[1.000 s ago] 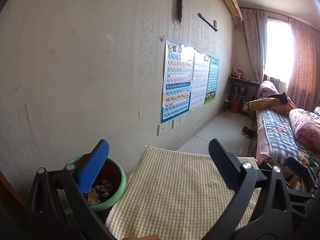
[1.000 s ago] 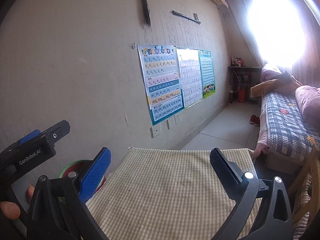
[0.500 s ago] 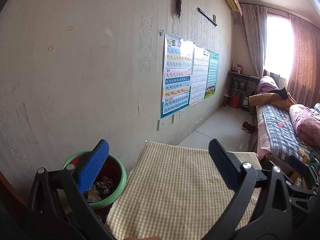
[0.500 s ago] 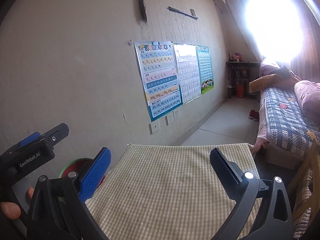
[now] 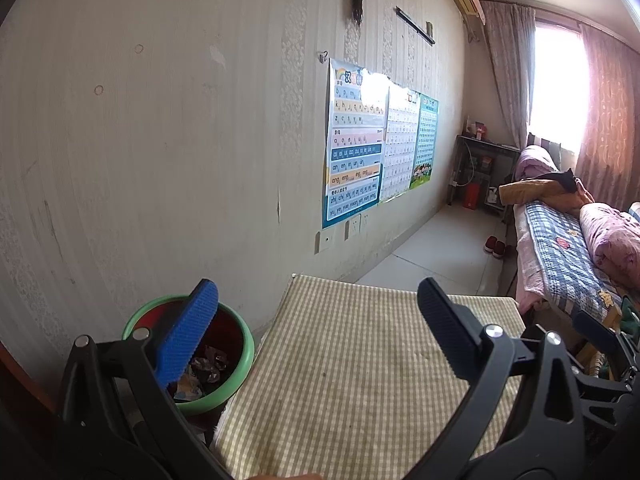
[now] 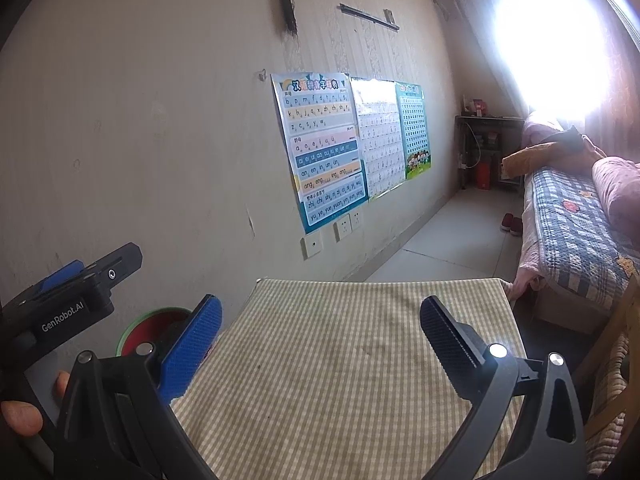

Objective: Collect trash

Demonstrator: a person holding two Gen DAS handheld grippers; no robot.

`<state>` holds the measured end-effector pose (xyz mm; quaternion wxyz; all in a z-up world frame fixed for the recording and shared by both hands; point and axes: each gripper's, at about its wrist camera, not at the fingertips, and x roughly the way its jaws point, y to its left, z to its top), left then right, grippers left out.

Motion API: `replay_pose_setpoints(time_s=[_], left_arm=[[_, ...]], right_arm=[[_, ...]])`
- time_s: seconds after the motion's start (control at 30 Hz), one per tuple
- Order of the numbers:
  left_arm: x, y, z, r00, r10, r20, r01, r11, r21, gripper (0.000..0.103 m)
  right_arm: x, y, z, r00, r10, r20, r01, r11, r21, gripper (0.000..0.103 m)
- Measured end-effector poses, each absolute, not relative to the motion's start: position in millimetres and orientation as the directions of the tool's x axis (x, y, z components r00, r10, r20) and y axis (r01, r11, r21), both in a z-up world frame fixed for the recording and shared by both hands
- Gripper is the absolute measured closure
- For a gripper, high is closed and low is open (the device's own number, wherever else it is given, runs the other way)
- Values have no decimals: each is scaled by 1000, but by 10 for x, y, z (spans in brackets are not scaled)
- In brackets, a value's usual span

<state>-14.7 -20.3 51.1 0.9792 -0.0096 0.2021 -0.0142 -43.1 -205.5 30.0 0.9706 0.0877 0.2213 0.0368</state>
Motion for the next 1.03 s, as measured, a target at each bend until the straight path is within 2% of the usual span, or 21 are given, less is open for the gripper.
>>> replay_pose_setpoints(time_s=[0.5,0.63,0.73,0.9,1.03], left_arm=[[-102,-218,470,909,-35,-416,29,999,-21,5],[-58,-196,386,889,-29,-456,18,999,-29,5],[-19,-162,277,875,-38,-482,22,999,-38,5],[2,-146,68,844,-70,-532,41,997,-66,5],[-16,-244,-49,825,-101,-556,90,995,-48,5]], right_arm=[[-387,-2073,231,889,111,-445,-25,980,195,7],[-326,-2106,116,873,104,-476,-13,982,190,7],[-194,-2221,-152,842,73,-534,28,984,179,7],[232,-2654,-1123,699,-26,-715,171,977,131,7],[442,-2921,-1696,588,-69,-806,247,964,97,7]])
